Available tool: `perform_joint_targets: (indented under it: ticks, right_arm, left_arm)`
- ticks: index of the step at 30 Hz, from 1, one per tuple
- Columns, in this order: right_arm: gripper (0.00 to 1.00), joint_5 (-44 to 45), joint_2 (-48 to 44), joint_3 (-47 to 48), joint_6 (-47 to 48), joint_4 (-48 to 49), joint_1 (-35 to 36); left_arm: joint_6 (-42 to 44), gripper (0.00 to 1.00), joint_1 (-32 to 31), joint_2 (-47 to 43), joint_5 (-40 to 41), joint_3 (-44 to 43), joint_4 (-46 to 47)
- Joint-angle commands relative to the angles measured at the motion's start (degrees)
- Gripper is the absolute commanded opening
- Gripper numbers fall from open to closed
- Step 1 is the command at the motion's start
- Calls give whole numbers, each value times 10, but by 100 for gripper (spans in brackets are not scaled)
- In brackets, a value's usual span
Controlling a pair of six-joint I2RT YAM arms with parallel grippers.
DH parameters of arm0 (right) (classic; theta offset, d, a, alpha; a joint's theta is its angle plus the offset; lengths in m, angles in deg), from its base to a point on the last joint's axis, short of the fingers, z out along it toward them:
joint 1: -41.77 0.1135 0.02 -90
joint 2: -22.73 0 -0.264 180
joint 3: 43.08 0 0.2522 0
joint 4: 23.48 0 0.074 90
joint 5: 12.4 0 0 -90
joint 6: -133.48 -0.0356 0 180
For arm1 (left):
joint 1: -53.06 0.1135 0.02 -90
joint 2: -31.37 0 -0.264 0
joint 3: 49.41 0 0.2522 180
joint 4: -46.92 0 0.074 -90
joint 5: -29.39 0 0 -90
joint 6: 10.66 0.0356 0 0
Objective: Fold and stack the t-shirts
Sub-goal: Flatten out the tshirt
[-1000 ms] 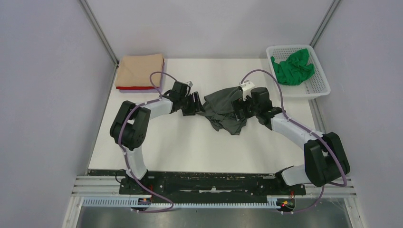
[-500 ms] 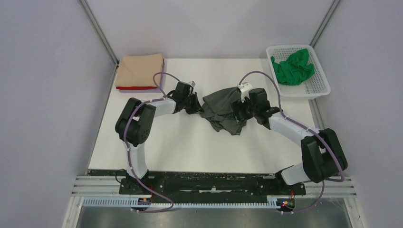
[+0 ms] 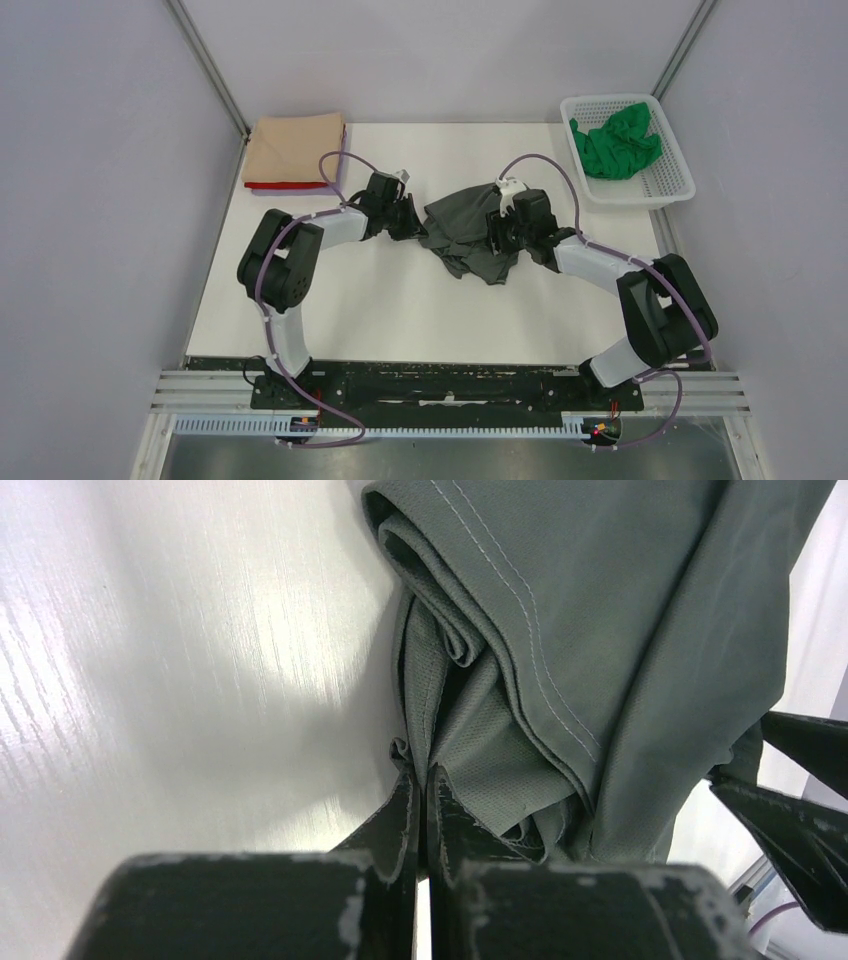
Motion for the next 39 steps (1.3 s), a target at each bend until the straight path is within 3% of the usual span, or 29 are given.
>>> perform_joint_targets:
  ticks: [1, 12, 14, 18, 22, 24, 28, 33, 39]
  right_arm:
    - [49, 10, 17, -3, -40, 48, 0]
    - [47, 22, -8, -47, -54, 15, 1]
    - [40, 29, -11, -57, -57, 26, 1]
    - [17, 35, -24, -62, -67, 71, 2]
    - [14, 70, -28, -43, -70, 75, 1]
    - [13, 105, -32, -32, -63, 61, 1]
    - [0, 204, -56, -28, -46, 29, -3]
    - [0, 283, -101, -29, -30, 16, -29]
    - [0, 284, -173, 2, -11, 56, -77]
  left_arm:
    - [24, 2, -3, -34, 4, 1, 9]
    - [29, 2, -4, -44, 12, 2, 4]
    - [31, 2, -3, -45, 12, 0, 0]
    - [32, 2, -3, -49, 16, 0, -2]
    - [36, 2, -4, -58, 27, 0, -11]
    - [43, 2, -4, -67, 51, -1, -24]
    - [64, 2, -3, -101, 125, -9, -70]
    - [85, 2, -3, -166, 228, -27, -112]
    - [126, 2, -3, -253, 330, -69, -111]
